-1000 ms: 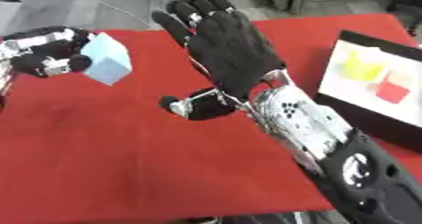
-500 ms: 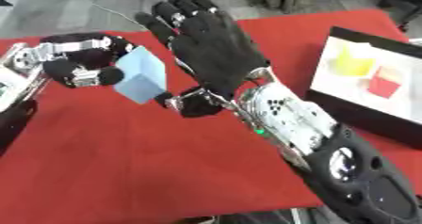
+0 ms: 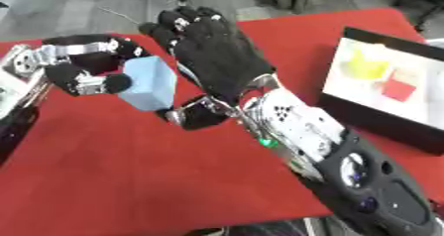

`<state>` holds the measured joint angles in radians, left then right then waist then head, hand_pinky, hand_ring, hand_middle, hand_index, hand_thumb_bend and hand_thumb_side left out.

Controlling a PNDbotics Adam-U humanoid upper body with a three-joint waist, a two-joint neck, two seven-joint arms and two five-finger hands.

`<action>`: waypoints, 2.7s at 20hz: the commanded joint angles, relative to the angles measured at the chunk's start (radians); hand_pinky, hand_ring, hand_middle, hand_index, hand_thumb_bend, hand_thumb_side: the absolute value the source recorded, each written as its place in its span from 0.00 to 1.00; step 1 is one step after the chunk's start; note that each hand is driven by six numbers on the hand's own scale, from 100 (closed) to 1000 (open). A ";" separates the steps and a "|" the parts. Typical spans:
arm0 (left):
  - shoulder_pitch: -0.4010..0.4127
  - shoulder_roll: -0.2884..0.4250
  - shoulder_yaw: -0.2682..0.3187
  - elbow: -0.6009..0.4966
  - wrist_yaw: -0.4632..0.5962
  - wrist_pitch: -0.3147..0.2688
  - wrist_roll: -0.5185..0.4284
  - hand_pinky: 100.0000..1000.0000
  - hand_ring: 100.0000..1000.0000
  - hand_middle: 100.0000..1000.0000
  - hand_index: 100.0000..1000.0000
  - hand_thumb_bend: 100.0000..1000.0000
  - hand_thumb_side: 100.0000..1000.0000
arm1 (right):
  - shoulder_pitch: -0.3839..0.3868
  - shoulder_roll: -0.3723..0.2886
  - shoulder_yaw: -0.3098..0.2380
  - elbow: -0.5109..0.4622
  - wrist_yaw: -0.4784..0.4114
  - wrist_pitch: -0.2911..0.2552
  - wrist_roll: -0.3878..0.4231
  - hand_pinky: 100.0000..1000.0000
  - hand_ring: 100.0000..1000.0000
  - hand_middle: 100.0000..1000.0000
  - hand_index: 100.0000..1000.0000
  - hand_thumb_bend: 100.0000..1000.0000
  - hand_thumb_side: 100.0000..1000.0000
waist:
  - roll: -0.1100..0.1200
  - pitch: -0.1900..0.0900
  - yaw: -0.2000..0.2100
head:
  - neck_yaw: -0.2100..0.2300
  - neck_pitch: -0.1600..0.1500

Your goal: Pick up the objects with one hand, pass them to the other hand, and then place them into the box on the other side of the table.

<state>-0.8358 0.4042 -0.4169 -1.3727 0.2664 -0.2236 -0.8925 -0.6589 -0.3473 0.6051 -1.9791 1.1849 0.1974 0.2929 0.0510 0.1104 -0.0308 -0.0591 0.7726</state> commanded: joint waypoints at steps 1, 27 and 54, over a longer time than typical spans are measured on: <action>-0.022 -0.002 -0.010 -0.017 0.000 -0.015 -0.015 0.77 0.41 0.36 0.55 0.00 0.57 | -0.017 0.000 -0.003 -0.021 -0.029 0.009 -0.003 0.67 0.78 0.66 0.84 0.48 0.30 | -0.002 -0.011 0.000 | -0.002 -0.003; -0.009 -0.003 0.019 0.039 -0.043 -0.036 -0.015 0.77 0.43 0.39 0.58 0.00 0.66 | -0.015 0.002 0.000 -0.021 -0.119 0.021 -0.180 0.49 0.71 0.50 0.31 0.25 0.22 | -0.003 -0.004 -0.002 | 0.010 -0.003; -0.011 0.025 0.099 0.000 0.068 -0.014 -0.015 0.81 0.51 0.49 0.69 0.05 1.00 | 0.031 -0.019 0.041 -0.021 -0.168 0.151 -0.129 0.41 0.69 0.48 0.25 0.27 0.19 | -0.009 -0.002 0.006 | -0.036 -0.003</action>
<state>-0.8266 0.3974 -0.3508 -1.3503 0.3196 -0.2253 -0.8914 -0.6162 -0.3496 0.6543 -1.9849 1.0233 0.3420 0.1630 0.0430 0.1221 -0.0262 -0.0915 0.7726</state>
